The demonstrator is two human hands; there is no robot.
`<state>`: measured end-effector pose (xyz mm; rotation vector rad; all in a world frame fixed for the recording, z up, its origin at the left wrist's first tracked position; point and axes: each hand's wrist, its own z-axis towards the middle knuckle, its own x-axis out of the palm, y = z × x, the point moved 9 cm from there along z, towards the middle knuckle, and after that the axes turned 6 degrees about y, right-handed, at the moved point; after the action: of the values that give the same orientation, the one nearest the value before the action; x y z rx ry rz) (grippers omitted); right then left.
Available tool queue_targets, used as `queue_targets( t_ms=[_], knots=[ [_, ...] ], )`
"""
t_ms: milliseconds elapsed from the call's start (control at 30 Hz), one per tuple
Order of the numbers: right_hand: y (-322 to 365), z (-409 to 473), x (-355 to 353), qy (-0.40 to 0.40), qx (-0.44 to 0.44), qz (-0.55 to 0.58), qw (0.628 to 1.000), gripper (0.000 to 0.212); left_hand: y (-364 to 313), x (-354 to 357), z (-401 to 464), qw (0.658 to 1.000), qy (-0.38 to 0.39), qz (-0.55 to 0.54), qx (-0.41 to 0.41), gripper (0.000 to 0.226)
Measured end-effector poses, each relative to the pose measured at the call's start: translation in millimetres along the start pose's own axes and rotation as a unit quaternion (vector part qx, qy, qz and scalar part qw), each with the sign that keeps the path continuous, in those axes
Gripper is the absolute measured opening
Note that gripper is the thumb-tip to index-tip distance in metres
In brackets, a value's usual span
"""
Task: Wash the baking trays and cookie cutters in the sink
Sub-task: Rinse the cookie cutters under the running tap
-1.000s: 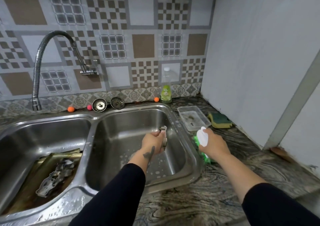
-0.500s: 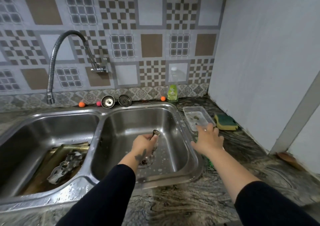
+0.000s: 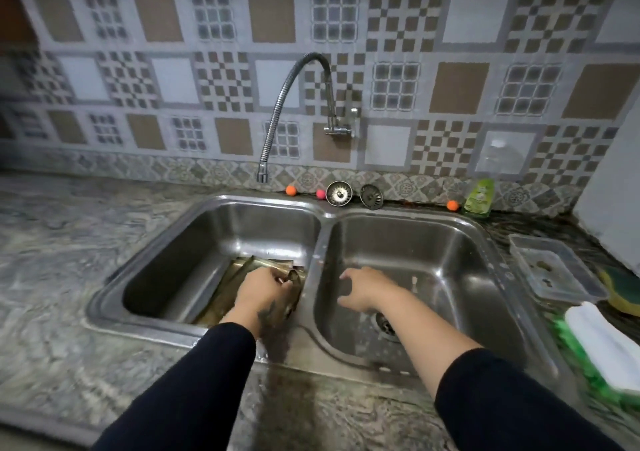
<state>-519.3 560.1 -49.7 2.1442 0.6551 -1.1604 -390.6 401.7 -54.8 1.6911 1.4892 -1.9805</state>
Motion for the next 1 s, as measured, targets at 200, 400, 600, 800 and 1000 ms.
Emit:
queue_targets(
  t_ms=[200,400,600,800,1000],
  knots=[
    [71,52,14,0.002,-0.018,0.014,1.000,0.064,103,-17,41,0.997,0.040,0.020,-0.069,0.033],
    [91,85,12,-0.026,0.027,0.035,0.999,0.060,149,-17,100,0.995,0.078,0.044,-0.053,0.032],
    [92,86,13,-0.057,0.055,0.055,0.995,0.053,143,-4,136,0.990,0.130,0.050,-0.020,0.036],
    [93,97,-31,-0.065,0.067,0.080,0.992,0.051,37,-92,172,0.989,0.018,-0.079,0.125,0.037],
    [83,109,-93,-0.110,0.081,0.099,0.986,0.050,-67,-157,158,0.944,-0.013,-0.226,0.242,0.050]
  ],
)
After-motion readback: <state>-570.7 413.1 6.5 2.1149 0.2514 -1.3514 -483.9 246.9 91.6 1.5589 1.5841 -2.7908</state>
